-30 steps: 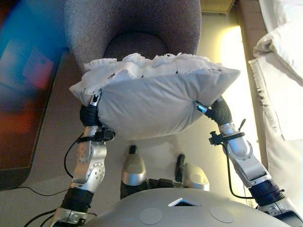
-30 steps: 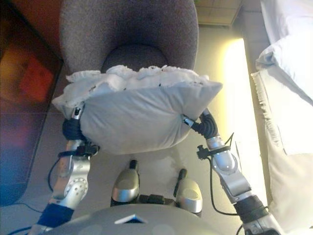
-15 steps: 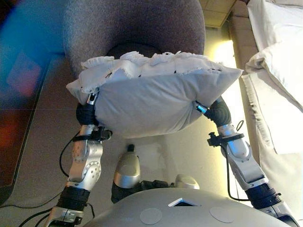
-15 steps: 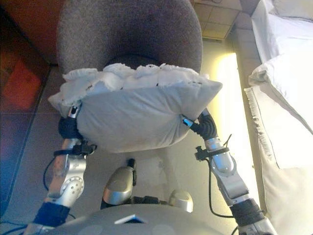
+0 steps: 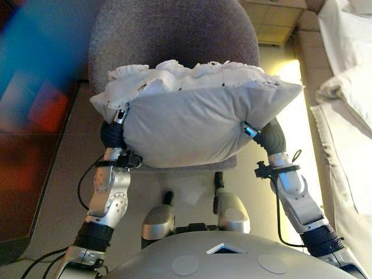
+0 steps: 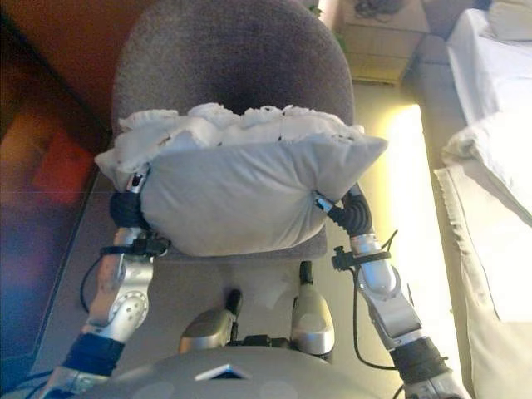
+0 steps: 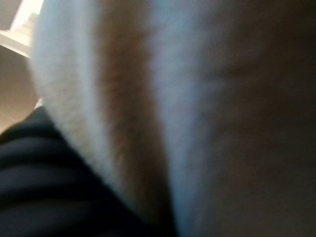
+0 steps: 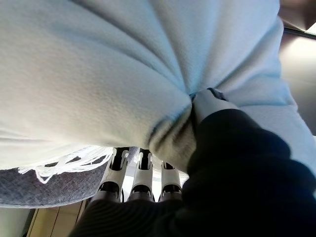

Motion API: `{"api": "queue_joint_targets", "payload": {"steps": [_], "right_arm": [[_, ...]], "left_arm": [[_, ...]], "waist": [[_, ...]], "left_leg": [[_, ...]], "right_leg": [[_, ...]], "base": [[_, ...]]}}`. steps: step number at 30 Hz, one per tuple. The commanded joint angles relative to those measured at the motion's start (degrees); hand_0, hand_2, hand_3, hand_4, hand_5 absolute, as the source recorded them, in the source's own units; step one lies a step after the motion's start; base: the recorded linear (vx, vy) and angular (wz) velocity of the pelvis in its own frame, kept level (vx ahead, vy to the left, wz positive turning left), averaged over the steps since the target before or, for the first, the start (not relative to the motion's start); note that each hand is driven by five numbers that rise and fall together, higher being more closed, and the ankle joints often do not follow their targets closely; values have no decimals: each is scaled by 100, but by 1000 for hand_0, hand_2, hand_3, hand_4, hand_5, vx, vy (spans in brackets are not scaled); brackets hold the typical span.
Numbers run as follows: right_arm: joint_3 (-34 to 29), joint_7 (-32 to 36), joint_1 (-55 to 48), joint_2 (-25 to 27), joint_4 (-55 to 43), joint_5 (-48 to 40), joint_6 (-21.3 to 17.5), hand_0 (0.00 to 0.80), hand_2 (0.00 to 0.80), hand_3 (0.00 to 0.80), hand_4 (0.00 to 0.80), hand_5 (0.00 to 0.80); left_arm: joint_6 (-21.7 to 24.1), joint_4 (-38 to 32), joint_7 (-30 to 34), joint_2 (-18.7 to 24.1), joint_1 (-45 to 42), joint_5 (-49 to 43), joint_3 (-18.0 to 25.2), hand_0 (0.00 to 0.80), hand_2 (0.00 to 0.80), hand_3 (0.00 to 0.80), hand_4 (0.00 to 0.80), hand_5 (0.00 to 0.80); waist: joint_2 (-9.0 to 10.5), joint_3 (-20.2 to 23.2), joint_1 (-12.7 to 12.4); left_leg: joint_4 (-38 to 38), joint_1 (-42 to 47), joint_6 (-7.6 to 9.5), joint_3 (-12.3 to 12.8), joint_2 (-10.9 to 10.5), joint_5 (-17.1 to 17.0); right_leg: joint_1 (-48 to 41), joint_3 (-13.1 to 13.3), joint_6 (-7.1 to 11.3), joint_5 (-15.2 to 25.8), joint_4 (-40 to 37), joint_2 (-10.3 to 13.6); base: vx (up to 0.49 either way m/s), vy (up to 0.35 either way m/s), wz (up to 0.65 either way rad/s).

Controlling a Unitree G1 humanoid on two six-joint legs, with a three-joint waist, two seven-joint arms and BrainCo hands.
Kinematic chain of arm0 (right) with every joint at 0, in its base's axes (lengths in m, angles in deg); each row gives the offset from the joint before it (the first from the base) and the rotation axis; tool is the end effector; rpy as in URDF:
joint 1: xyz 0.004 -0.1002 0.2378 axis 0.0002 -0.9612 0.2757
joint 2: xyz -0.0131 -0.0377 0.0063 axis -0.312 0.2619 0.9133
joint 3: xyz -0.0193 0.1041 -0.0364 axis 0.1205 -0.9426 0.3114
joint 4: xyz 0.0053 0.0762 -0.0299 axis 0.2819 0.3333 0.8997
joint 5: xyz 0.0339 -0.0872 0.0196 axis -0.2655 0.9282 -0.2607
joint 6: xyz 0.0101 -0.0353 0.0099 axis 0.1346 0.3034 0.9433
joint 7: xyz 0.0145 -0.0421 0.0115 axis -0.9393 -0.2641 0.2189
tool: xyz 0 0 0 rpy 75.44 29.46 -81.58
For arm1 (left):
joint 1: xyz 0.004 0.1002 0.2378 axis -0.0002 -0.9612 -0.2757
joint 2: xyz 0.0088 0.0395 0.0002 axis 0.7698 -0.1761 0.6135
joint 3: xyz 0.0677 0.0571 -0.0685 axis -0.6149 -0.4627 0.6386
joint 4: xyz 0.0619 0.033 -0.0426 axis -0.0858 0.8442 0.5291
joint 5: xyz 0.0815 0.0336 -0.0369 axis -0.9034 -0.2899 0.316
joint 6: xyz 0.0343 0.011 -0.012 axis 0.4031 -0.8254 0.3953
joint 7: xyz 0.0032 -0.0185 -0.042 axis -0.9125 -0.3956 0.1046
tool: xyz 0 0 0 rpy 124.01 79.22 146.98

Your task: Pick up the cushion and take it to the sofa

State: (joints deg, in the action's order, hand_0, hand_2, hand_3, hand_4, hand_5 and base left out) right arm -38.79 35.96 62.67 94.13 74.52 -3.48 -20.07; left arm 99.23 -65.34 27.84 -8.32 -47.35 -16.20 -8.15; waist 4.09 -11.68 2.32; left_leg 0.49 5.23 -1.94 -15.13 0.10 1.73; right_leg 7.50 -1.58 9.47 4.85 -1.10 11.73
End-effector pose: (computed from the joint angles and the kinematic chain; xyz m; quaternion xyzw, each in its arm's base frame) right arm 0.1566 -0.1872 0.0394 -0.0802 -0.0802 0.0766 0.9906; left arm 0.1642 0.1932 0.0341 -0.1917 -0.0760 -0.0125 0.9784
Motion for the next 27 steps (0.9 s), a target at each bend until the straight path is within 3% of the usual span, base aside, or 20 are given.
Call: {"api": "queue_joint_targets", "payload": {"steps": [1, 3, 5, 6, 8, 9, 10, 12, 13, 15, 17, 20, 23, 27], "right_arm": [[41, 215, 571, 20, -733, -104, -457, 800, 800, 800, 800, 800], [-46, 380, 436, 82, -844, -170, -417, 800, 800, 800, 800, 800], [-76, 488, 386, 141, -872, -173, -402, 800, 800, 800, 800, 800], [-72, 508, 370, 242, -929, -206, -406, 800, 800, 800, 800, 800], [-54, 525, 405, 341, -876, -216, -456, 800, 800, 800, 800, 800], [-50, 535, 419, 355, -851, -213, -465, 800, 800, 800, 800, 800], [20, 533, 482, 412, -723, -199, -517, 800, 800, 800, 800, 800], [78, 467, 494, 433, -595, -130, -548, 800, 800, 800, 800, 800], [80, 419, 481, 449, -569, -143, -536, 800, 800, 800, 800, 800], [57, 436, 421, 516, -611, -295, -551, 800, 800, 800, 800, 800], [40, 515, 354, 546, -658, -328, -546, 800, 800, 800, 800, 800], [-21, 606, 252, 567, -781, -320, -428, 800, 800, 800, 800, 800], [-58, 680, 126, 558, -857, -331, -383, 800, 800, 800, 800, 800], [-161, 595, 14, 521, -810, -240, -455, 800, 800, 800, 800, 800]], "left_arm": [[320, -878, 534, -105, 217, -174, -240, 800, 800, 800, 800, 800], [321, -930, 554, -106, 109, -106, -189, 800, 800, 800, 800, 800], [351, -962, 553, -111, 18, -23, -148, 800, 800, 800, 800, 800], [401, -1033, 588, -73, -48, 67, -111, 800, 800, 800, 800, 800], [470, -1081, 575, -59, -91, 112, -105, 800, 800, 800, 800, 800], [481, -1088, 564, -60, -96, 122, -104, 800, 800, 800, 800, 800], [544, -1026, 536, -110, -92, 139, -121, 800, 800, 800, 800, 800], [543, -918, 548, -145, -85, 174, -148, 800, 800, 800, 800, 800], [529, -872, 589, -151, -86, 195, -159, 800, 800, 800, 800, 800], [536, -889, 664, -123, -119, 176, -149, 800, 800, 800, 800, 800], [545, -939, 617, -85, -135, 169, -144, 800, 800, 800, 800, 800], [363, -996, 316, -110, -19, 197, -164, 800, 800, 800, 800, 800], [370, -933, 362, -216, -90, 147, -157, 800, 800, 800, 800, 800], [343, -876, 557, -240, -69, 168, -155, 800, 800, 800, 800, 800]], "waist": [[70, 284, 208], [45, 423, 246], [-43, 522, 283], [-107, 569, 292], [-142, 580, 256], [-149, 577, 245], [-5, 524, 191], [156, 448, 68], [178, 393, -12], [133, 302, -149], [51, 248, -228], [-72, 217, -361], [-123, 206, -478], [-109, 232, -400]], "left_leg": [[-349, 913, 292, 268, -84, 1057], [-405, 999, 202, 325, 29, 1082], [-536, 1047, 52, 397, 224, 810], [-938, 921, -154, 457, 424, 228], [-1870, 656, -323, 665, 640, -402], [-2051, 568, -345, 694, 671, -459], [-3077, 124, -357, 928, 643, -730], [-3913, -667, -302, 1110, 537, -755], [-3883, -1020, -270, 1238, 575, -733], [-3067, -1118, -246, 1424, 707, -656], [-2115, -996, -291, 1471, 753, -770], [-646, -988, -441, 1322, 736, -1001], [-149, -1092, -544, 1179, 762, -1181], [63, -942, -514, 1555, 859, -868]], "right_leg": [[280, 196, 99, 1168, -143, -66], [209, 146, 25, 1014, -39, -121], [211, 83, -95, 847, 110, -246], [156, 27, -236, 690, 194, -348], [-43, -78, -399, 494, 205, -457], [-74, -93, -430, 473, 208, -480], [-241, -118, -621, 365, 259, -466], [-486, -193, -763, 263, 285, -413], [-635, -219, -762, 207, 257, -433], [-908, -255, -655, 92, 64, -507], [-1084, -240, -573, 12, -99, -579], [-1364, -144, -429, -83, -371, -590], [-1501, -73, -393, -237, -390, -581], [-1482, -311, -335, -282, -361, -397]], "base": [[282, -119, 67], [359, -140, 49], [280, -97, 45], [240, -73, 27], [220, -125, -9], [241, -267, -16], [220, -265, -6], [241, -256, 2], [235, -128, -3], [256, 20, -9], [261, 124, -10], [283, 167, 26], [203, 138, 29], [91, 168, -48]]}}
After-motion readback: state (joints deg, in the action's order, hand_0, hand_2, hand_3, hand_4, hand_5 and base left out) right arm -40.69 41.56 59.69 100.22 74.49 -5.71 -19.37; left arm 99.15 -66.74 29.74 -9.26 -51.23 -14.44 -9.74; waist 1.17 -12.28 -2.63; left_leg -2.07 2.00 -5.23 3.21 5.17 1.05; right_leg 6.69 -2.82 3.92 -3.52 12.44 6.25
